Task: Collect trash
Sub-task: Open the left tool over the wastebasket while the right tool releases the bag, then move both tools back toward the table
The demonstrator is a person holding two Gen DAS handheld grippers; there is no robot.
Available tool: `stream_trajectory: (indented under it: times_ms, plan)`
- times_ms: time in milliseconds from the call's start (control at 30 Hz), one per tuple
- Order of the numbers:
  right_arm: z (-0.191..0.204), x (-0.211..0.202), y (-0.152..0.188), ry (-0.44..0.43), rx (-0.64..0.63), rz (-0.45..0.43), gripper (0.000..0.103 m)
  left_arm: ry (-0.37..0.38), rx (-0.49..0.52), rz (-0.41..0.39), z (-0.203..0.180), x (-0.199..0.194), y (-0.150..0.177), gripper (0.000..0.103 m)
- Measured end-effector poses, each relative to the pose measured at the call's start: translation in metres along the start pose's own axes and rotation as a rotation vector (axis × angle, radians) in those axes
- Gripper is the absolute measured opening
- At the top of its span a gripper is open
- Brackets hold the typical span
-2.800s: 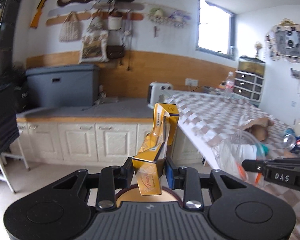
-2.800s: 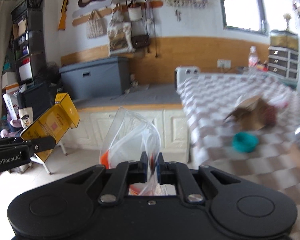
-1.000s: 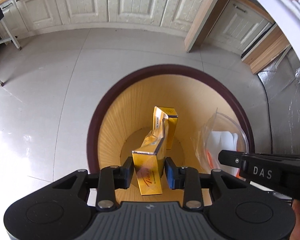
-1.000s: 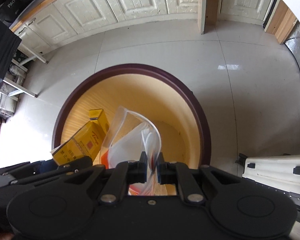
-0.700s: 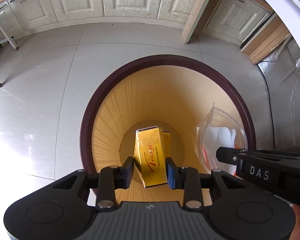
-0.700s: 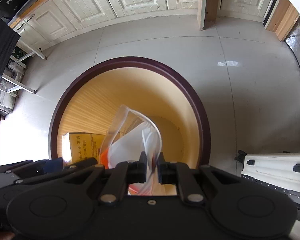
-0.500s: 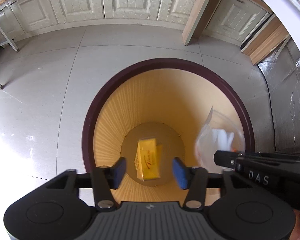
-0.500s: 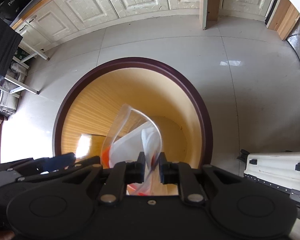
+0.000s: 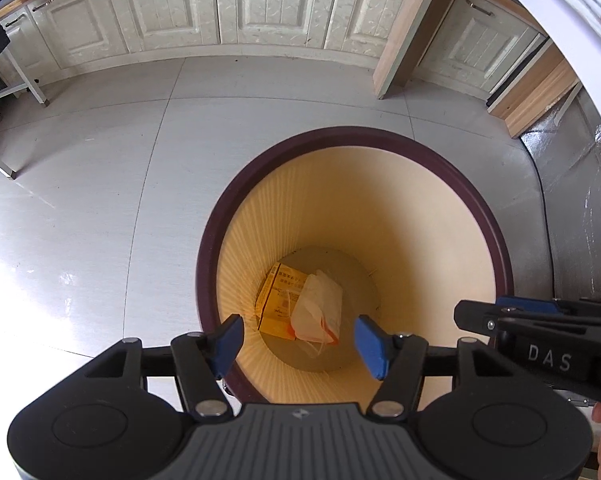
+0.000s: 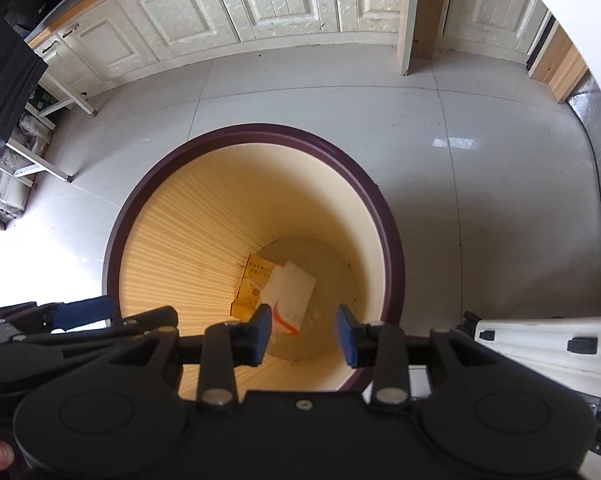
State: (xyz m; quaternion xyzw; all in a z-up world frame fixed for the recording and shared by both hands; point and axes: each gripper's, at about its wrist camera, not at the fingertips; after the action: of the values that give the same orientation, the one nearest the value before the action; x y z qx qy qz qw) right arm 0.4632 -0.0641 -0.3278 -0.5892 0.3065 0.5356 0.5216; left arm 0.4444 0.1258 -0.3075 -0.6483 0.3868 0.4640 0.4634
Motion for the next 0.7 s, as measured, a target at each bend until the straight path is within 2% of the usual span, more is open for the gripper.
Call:
stream_trajectory:
  times_ms: [167, 300, 467, 633, 700]
  plan:
    - [0.001, -0.008, 0.005, 0.024, 0.006, -0.002, 0.045, 0.006, -0.003, -0.016, 0.005, -0.009, 0.006, 0.077]
    - [0.002, -0.017, 0.012, 0.056, -0.001, -0.012, 0.048, 0.016, -0.009, -0.026, 0.01, -0.016, 0.01, 0.082]
    - [0.001, -0.034, 0.021, 0.079, 0.008, -0.053, 0.063, 0.03, -0.018, -0.06, 0.021, -0.033, 0.017, 0.091]
    - [0.006, -0.052, 0.032, 0.102, -0.008, -0.084, 0.073, 0.025, -0.025, -0.1, 0.03, -0.054, 0.026, 0.102]
    - [0.008, -0.059, 0.036, 0.113, -0.001, -0.099, 0.078, 0.02, -0.021, -0.116, 0.034, -0.063, 0.03, 0.103]
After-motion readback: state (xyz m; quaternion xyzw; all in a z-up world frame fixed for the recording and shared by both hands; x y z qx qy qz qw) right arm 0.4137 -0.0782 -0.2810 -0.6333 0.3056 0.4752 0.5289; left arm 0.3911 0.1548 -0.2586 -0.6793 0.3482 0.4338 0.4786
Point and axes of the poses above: each gripper's, at about its wrist camera, not at the fingertips, and x roughly the way its jaws point, z to its left, y to its underside, and after that the axes turned 10 degrees about -x, right-handed
